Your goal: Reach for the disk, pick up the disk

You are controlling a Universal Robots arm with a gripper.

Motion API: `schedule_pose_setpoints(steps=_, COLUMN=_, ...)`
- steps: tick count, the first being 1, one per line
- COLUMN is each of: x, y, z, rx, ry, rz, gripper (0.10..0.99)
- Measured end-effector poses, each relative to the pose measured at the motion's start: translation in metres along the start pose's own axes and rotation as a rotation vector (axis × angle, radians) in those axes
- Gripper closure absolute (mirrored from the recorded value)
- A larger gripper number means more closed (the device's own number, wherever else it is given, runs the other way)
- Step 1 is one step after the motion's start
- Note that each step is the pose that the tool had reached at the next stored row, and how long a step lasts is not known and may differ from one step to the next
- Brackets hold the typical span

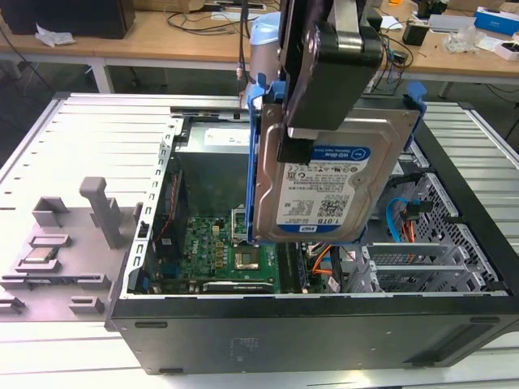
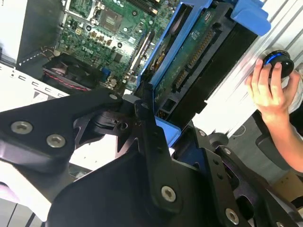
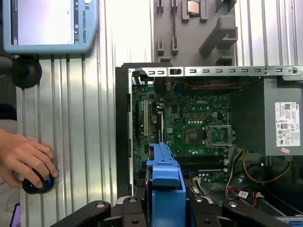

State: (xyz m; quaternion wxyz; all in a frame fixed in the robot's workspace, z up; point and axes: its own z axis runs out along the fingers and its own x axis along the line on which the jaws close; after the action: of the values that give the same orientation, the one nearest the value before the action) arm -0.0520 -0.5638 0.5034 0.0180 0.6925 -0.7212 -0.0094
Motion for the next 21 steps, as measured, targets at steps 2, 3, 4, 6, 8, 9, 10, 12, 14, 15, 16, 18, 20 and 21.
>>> schedule_pose_setpoints(steps=2, x=0.0041, y=-0.0002, z=0.0001, rx=0.0, ry=0.0, rz=0.0, gripper=0.718)
schedule_pose_setpoints(steps=3, x=0.0061, y=-0.0002, z=0.0002, rx=0.0, ry=0.0, rz=0.0, gripper=0.718)
schedule_pose_setpoints(steps=4, x=0.0077, y=-0.0003, z=0.0002, rx=0.0, ry=0.0, rz=0.0, gripper=0.718)
schedule_pose_setpoints(steps=6, x=0.0119, y=-0.0005, z=0.0003, rx=0.0, ry=0.0, rz=0.0, gripper=0.718)
schedule_pose_setpoints(steps=8, x=0.0164, y=-0.0007, z=0.0004, rx=0.0, ry=0.0001, rz=0.0, gripper=0.718)
schedule_pose_setpoints(steps=9, x=0.0177, y=-0.0015, z=0.0005, rx=0.0, ry=-0.0001, rz=0.0, gripper=0.718)
schedule_pose_setpoints(steps=10, x=0.018, y=-0.003, z=0.0004, rx=0.0, ry=0.0, rz=0.0, gripper=0.718)
schedule_pose_setpoints(steps=12, x=0.0183, y=-0.0061, z=0.0003, rx=0.0, ry=0.0001, rz=0.0, gripper=0.718)
schedule_pose_setpoints(steps=14, x=0.0184, y=-0.0098, z=0.0002, rx=0.0, ry=0.0, rz=0.0, gripper=0.718)
schedule_pose_setpoints(steps=15, x=0.0184, y=-0.0116, z=0.0001, rx=0.0, ry=0.0, rz=0.0, gripper=0.718)
schedule_pose_setpoints(steps=16, x=0.0182, y=-0.0156, z=-0.0001, rx=0.0, ry=0.0, rz=0.0, gripper=0.718)
schedule_pose_setpoints(steps=18, x=0.018, y=-0.0222, z=-0.0003, rx=0.0, ry=0.0, rz=0.0, gripper=0.718)
schedule_pose_setpoints(steps=20, x=0.0177, y=-0.0304, z=-0.0006, rx=-0.001, ry=0.0, rz=0.0, gripper=0.718)
schedule_pose_setpoints(steps=21, x=0.0176, y=-0.0324, z=-0.0007, rx=-0.001, ry=0.0, rz=0.0, gripper=0.718)
